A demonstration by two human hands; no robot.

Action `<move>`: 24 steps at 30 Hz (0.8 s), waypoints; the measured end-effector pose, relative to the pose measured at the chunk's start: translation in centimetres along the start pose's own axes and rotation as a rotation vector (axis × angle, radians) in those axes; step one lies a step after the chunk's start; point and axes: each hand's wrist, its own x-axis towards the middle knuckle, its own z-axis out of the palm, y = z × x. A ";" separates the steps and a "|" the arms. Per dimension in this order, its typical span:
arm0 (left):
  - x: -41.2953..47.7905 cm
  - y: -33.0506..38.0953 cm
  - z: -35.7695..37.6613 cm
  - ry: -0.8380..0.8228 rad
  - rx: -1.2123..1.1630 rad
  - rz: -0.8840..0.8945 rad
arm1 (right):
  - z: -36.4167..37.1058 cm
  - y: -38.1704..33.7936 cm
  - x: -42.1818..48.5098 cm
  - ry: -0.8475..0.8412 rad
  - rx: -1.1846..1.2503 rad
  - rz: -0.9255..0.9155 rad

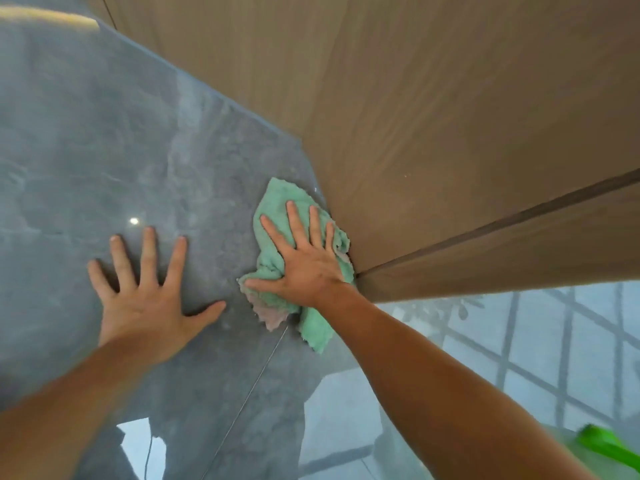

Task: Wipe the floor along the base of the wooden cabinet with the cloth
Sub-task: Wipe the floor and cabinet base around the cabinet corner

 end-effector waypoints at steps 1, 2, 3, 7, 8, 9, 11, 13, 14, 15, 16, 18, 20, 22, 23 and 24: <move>0.0 0.1 0.3 0.018 0.008 0.003 | 0.0 -0.2 1.1 0.022 0.001 0.012; 0.0 0.0 0.7 0.037 0.009 0.003 | 0.1 -0.5 2.2 0.044 0.000 0.023; 0.2 -0.1 0.8 0.055 0.007 0.006 | -0.1 -0.7 3.3 0.059 -0.003 0.033; -0.1 -0.2 0.3 0.087 -0.005 0.025 | -2.0 -2.4 8.7 0.010 -0.008 0.065; -0.2 -0.3 0.2 0.098 -0.015 0.027 | -2.5 -3.1 10.1 -0.012 -0.007 0.065; -0.2 -0.3 0.2 0.107 -0.024 0.031 | -3.1 -3.7 11.5 -0.031 0.000 0.064; -0.1 -0.5 0.6 0.127 -0.039 0.041 | -3.9 -4.8 14.2 -0.047 0.012 0.077; 0.0 -0.7 1.2 0.166 -0.054 0.040 | -4.2 -5.5 15.9 -0.054 0.023 0.098; 0.1 -0.7 1.4 0.189 -0.063 0.039 | -4.2 -5.8 16.4 -0.053 0.022 0.102; 0.2 -0.8 1.5 0.203 -0.069 0.040 | -4.3 -6.0 16.6 -0.052 0.016 0.102; 0.2 -0.7 1.5 0.208 -0.063 0.045 | -4.4 -6.1 16.6 -0.056 0.015 0.104; -0.1 -0.6 1.2 0.217 -0.045 0.047 | -4.6 -6.2 16.0 -0.064 0.040 0.123; 0.0 -0.6 1.0 0.226 -0.043 0.040 | -4.1 -5.5 15.0 -0.038 0.074 0.148; 0.1 -0.6 0.9 0.218 -0.032 0.030 | -3.4 -4.6 13.2 0.008 0.117 0.206; 0.1 -0.6 0.8 0.209 -0.034 0.028 | -3.0 -4.1 11.9 0.042 0.114 0.231; 0.1 -0.6 0.8 0.202 -0.037 0.023 | -2.6 -3.8 10.6 0.071 0.102 0.243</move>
